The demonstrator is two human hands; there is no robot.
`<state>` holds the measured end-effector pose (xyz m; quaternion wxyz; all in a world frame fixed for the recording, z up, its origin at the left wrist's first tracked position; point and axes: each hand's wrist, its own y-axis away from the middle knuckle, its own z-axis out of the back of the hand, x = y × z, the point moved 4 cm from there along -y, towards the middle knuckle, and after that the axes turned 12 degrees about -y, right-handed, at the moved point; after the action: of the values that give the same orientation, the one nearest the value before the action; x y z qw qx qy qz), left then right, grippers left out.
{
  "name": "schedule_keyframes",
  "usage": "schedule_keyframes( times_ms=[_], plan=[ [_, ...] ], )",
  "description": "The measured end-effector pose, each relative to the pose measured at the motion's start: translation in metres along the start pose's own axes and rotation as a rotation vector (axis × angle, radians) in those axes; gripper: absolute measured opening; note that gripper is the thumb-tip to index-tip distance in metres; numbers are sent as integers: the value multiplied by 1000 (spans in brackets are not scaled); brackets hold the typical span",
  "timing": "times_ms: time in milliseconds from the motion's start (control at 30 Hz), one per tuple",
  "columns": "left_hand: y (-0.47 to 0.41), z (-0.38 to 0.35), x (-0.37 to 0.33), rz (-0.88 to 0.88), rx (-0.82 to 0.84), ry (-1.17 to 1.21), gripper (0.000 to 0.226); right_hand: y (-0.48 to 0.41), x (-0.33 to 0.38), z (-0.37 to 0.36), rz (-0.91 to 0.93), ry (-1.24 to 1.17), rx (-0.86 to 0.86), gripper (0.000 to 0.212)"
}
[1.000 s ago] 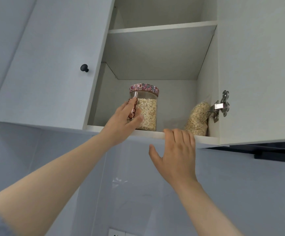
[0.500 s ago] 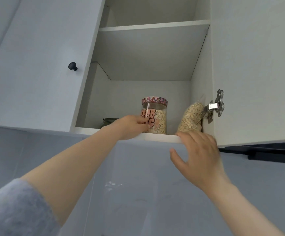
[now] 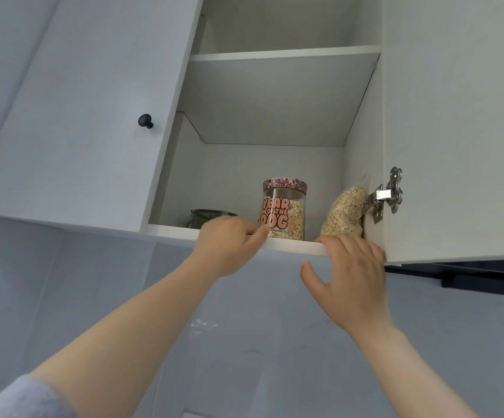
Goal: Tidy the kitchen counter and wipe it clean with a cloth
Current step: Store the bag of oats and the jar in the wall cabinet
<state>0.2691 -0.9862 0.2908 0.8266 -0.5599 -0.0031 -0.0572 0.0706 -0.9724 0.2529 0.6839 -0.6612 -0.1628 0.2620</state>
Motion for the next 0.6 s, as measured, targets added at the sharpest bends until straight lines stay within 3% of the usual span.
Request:
schedule_keyframes(
  times_ms=[67, 200, 267, 400, 600],
  plan=[
    [21, 0, 2, -30, -45, -22, 59, 1, 1, 3, -23, 11, 45, 38],
    [52, 1, 11, -54, 110, 33, 64, 5, 9, 16, -86, -113, 160, 49],
    [62, 12, 12, -46, 191, 95, 59, 14, 21, 37, -192, -304, 104, 48],
    [98, 41, 7, 20, 355, 343, 69, 45, 41, 81, -422, -499, -64, 25],
    [140, 70, -22, 44, 403, 484, 71, 61, 52, 149, -612, -650, -333, 26]
  ],
)
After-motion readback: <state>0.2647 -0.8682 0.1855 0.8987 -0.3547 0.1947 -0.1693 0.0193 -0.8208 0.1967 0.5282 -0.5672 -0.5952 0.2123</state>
